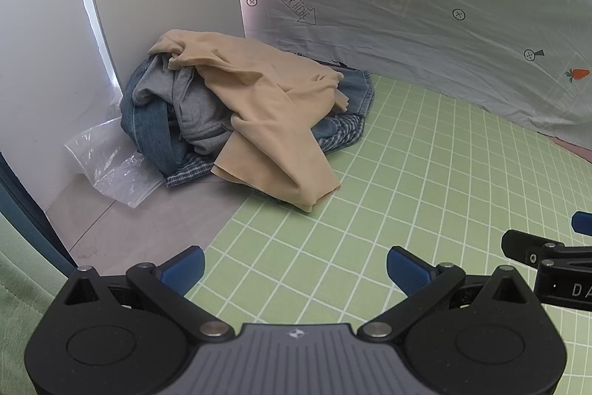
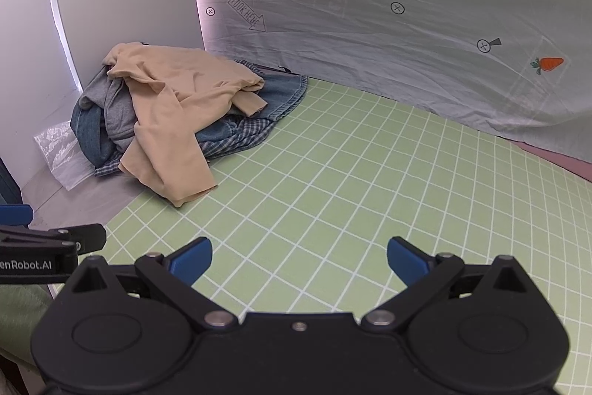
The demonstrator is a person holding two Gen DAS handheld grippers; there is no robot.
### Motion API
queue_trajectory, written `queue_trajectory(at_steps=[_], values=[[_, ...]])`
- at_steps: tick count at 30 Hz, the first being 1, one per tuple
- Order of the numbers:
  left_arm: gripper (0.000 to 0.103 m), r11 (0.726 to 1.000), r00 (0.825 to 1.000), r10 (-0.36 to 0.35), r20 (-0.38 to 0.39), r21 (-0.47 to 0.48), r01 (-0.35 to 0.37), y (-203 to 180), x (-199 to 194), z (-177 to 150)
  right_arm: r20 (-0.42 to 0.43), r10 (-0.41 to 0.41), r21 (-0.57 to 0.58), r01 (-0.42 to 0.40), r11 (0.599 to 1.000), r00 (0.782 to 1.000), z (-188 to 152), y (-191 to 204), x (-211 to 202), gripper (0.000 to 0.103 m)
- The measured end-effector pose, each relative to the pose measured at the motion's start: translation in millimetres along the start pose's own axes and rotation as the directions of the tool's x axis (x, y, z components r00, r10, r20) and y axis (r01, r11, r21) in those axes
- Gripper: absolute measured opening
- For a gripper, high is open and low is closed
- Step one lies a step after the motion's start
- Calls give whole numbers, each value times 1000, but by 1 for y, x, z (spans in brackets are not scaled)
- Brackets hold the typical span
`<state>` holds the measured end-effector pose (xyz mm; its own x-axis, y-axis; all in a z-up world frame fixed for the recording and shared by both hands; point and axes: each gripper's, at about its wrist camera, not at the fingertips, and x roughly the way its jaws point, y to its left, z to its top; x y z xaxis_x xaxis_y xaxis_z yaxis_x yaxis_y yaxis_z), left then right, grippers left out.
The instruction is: Fold clothes
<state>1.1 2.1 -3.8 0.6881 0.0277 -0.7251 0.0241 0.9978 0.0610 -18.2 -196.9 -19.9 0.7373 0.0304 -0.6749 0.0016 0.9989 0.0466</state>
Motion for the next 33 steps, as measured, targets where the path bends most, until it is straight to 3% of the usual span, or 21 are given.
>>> queue_trajectory(at_steps=[33], values=[[103,1000,1000,8,-24,1,-8,1,4,-2,-27,-5,8,5,1000,1000,4,0,5,100]])
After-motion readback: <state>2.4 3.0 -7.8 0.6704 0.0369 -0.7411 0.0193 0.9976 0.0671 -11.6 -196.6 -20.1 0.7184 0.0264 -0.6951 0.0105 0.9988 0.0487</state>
